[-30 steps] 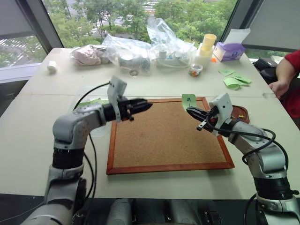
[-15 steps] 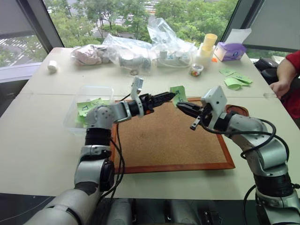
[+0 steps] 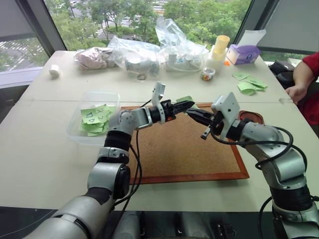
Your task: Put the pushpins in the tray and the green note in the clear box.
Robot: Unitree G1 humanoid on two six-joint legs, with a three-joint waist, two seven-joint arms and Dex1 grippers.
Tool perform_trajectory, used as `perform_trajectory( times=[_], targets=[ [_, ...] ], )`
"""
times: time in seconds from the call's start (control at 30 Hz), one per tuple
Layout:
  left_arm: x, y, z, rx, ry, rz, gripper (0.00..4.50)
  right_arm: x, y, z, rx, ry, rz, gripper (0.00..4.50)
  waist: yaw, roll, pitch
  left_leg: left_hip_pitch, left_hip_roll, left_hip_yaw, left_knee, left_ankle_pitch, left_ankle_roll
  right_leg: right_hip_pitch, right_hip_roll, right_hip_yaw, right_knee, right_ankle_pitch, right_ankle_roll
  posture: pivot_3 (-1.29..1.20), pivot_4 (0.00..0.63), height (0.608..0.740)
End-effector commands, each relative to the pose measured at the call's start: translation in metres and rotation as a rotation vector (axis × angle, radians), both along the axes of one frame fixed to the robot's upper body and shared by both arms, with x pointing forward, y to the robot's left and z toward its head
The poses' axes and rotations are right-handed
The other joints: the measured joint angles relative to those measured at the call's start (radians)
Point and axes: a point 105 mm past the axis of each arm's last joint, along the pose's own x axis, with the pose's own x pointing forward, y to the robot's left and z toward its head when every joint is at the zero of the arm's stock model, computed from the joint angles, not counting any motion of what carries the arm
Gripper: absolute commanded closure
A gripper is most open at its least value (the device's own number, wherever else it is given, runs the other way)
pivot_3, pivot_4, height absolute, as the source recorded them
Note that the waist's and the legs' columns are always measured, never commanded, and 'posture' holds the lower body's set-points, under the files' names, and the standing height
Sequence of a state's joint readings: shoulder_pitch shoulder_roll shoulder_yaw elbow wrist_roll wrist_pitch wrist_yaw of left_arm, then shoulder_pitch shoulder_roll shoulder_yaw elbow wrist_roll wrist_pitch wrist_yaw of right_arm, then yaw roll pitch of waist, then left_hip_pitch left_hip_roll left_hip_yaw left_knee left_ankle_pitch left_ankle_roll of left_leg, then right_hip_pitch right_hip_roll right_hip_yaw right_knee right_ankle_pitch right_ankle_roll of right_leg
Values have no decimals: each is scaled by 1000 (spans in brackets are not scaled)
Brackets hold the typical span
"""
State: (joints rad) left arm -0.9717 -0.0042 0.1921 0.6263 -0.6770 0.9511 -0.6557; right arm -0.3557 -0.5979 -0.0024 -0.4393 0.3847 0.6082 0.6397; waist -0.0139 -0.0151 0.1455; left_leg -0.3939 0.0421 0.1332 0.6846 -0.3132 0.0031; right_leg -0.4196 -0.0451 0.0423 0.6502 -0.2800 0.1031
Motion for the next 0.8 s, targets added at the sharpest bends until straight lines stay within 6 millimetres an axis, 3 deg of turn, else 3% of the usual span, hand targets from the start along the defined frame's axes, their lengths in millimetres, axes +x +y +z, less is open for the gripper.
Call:
perform_trajectory(
  times=[0.03,0.23,0.47,0.53,0.63,0.7,0.8],
  targets=[
    [-1,-4,10,18,-75,-10,4486,-7,5,13,-9,-64,19,4500,0,0,0,0,0,0,0,0,0,0,0,0,0,0,0,0,150,735],
    [5,0,-11,140,-110,43,4486,-4,3,18,18,-87,-10,4500,0,0,0,0,0,0,0,0,0,0,0,0,0,0,0,0,150,735],
    [5,3,-12,212,-225,54,4486,1,-8,27,118,-91,-85,4500,0,0,0,0,0,0,0,0,0,0,0,0,0,0,0,0,150,735],
    [0,6,0,343,-489,29,4486,16,-42,40,242,-105,-263,4500,0,0,0,0,0,0,0,0,0,0,0,0,0,0,0,0,150,735],
    [-24,7,27,503,-893,-84,4486,34,-106,37,254,-86,-572,4500,2,0,0,-1,2,1,0,0,0,-1,-1,0,0,0,0,0,150,735],
    [-41,10,32,581,-1057,-181,4486,39,-135,31,240,-55,-698,4500,3,0,0,-1,2,1,0,0,0,-1,-1,0,0,0,0,0,150,735],
    [-56,16,32,633,-1137,-275,4486,45,-161,12,135,11,-804,4500,1,2,0,-1,2,2,-2,0,0,-1,-2,0,0,0,0,0,150,735]
  ],
)
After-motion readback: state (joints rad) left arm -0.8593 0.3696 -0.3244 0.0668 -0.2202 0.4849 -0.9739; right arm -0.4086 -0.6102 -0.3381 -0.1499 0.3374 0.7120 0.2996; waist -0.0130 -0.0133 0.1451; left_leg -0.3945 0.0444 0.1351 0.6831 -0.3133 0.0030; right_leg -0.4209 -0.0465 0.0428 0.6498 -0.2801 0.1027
